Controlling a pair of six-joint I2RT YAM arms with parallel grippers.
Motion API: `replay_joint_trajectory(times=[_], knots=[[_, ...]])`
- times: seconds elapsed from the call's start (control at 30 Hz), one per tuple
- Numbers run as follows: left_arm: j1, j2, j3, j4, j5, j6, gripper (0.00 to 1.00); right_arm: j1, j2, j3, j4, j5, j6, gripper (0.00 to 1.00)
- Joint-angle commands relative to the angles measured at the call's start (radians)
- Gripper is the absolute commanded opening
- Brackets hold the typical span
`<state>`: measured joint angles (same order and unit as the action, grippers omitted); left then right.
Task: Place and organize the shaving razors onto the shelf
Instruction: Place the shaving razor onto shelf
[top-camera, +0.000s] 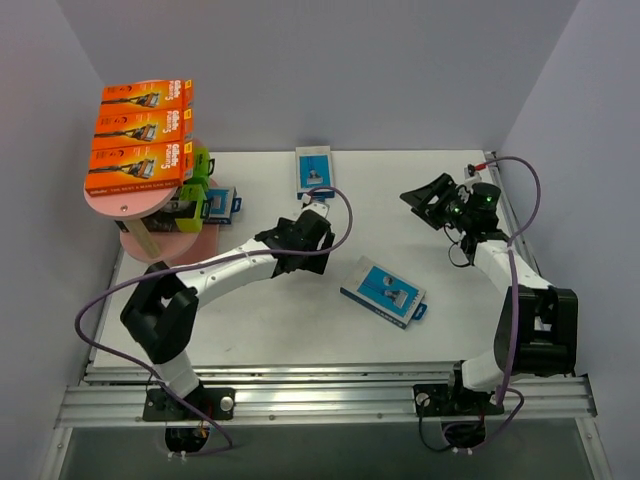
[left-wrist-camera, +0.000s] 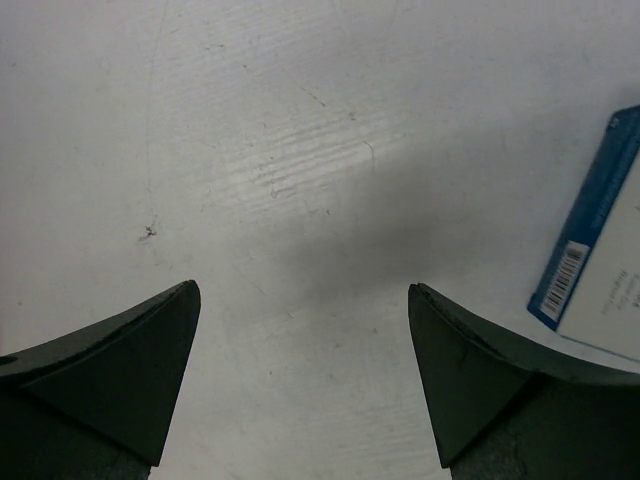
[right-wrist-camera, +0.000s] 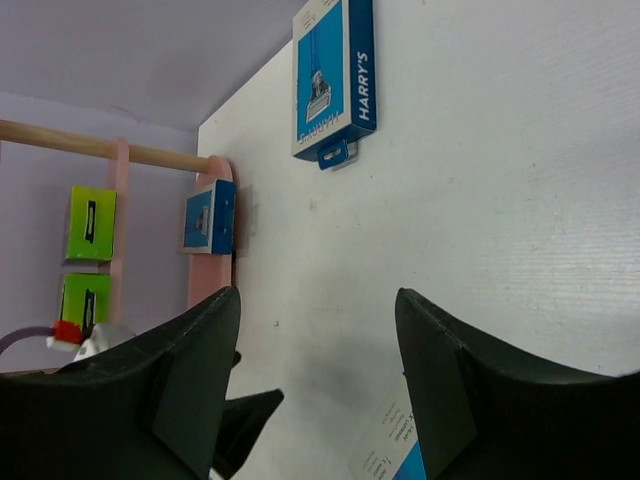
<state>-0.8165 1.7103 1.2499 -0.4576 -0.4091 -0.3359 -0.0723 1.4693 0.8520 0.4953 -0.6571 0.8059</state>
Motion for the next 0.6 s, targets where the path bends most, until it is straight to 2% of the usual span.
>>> replay_joint_trajectory(times=[0.0,0.27,0.57], knots=[[0.031,0.061,0.040,0.108,-0.029,-0.015,0.94,0.002,-0.049,-0.007,0.018,-0.052,-0.020,0.59],[0.140,0.225,0.089,0.177,-0.059,0.014,0.94,0.002,-0.050,-0.018,0.046,-0.067,-0.024,0.61],[0.252,0.391,0.247,0.154,-0.089,0.113,0.94,0.000,-0.015,-0.013,0.091,-0.087,-0.022,0.62]])
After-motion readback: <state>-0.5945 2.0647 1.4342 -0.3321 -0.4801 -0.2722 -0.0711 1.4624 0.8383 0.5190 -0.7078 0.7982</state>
